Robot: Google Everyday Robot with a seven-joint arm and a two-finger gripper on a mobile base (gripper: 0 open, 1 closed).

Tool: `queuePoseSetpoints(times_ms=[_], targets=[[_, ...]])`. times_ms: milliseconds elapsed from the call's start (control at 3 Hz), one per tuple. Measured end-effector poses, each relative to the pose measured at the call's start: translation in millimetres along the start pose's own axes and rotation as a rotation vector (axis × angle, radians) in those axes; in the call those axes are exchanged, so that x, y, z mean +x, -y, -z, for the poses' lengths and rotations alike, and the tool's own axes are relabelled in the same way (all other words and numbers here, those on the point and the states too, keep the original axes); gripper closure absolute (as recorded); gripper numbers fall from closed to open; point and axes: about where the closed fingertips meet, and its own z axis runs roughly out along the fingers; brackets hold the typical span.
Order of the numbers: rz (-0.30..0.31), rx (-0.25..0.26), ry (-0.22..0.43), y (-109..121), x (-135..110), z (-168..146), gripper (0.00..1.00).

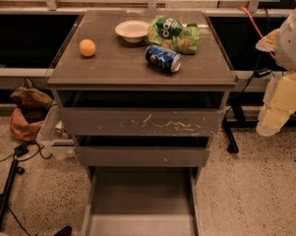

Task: Place pepsi can into bottom drawer

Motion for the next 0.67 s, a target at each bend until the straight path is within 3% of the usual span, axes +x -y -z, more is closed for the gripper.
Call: queuePoseSetpoints(times_ms=[667], targets=[[-0.007, 0.006, 0.030, 6.9, -2.2, -4.7, 0.00]])
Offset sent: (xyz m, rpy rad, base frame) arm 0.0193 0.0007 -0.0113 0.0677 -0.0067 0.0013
